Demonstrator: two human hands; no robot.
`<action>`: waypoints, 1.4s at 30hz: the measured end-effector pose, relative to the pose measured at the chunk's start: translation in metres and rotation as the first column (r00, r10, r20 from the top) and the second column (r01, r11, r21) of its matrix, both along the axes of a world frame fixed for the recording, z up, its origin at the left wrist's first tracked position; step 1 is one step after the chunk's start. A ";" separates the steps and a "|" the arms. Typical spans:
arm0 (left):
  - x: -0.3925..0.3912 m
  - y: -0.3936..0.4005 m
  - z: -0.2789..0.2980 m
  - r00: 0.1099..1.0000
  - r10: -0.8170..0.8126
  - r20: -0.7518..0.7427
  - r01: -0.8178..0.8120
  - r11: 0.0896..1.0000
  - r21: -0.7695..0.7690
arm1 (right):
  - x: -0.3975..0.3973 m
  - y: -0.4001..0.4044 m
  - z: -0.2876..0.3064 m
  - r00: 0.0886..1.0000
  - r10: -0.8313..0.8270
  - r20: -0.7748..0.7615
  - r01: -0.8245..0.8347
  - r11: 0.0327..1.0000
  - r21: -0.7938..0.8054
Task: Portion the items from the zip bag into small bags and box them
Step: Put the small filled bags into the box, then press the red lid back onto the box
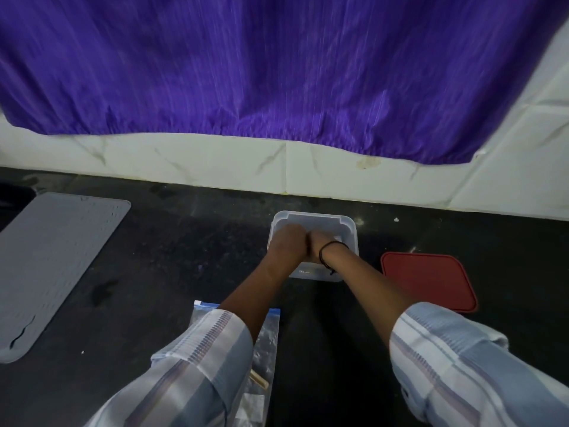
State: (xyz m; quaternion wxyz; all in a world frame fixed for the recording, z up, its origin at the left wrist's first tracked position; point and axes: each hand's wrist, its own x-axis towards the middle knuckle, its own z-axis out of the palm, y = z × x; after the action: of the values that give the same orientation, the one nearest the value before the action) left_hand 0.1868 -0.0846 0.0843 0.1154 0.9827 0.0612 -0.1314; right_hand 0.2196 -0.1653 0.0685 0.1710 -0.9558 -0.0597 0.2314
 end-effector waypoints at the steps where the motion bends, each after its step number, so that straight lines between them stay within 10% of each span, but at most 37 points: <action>1: -0.002 0.001 0.002 1.000 -0.025 -0.015 0.025 1.000 -0.002 | 0.001 0.002 -0.001 1.000 0.029 -0.011 -0.029 1.000 -0.004; 4: -0.003 0.000 0.007 1.000 -0.001 -0.011 0.002 0.999 0.038 | 0.000 -0.004 0.003 0.992 0.066 0.111 -0.066 0.998 -0.010; 9: -0.007 -0.021 0.026 0.952 -0.067 0.300 0.042 0.995 0.088 | -0.028 -0.058 0.025 0.797 -0.198 0.570 -0.104 0.885 0.453; 15: -0.008 -0.089 0.031 0.849 -0.101 0.518 0.306 0.894 -0.327 | -0.050 -0.161 0.021 0.664 -0.489 0.566 0.089 0.803 0.590; 24: -0.011 -0.165 -0.021 0.985 -0.144 -0.094 0.076 0.854 -0.514 | -0.037 -0.280 -0.029 0.818 -0.466 0.339 0.497 0.868 -0.005; 31: -0.012 -0.182 -0.044 0.965 0.103 -0.240 -0.241 0.704 -0.668 | -0.044 -0.287 -0.046 0.761 -0.611 0.220 0.592 0.792 0.152; 37: -0.008 -0.195 -0.007 0.883 0.388 -0.263 -0.403 0.340 -0.850 | -0.045 -0.276 -0.012 0.463 -0.848 0.260 0.647 0.523 0.555; 42: -0.015 -0.169 0.041 0.811 0.568 -0.143 -0.198 0.036 -0.980 | -0.048 -0.243 0.037 0.335 -0.923 -0.189 0.356 -0.062 0.933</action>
State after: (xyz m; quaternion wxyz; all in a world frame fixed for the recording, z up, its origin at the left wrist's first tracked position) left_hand 0.1723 -0.2534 0.1252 0.7537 0.6216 0.2094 0.0418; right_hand 0.1720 -0.4081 0.1052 0.7077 -0.6049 0.2812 -0.2325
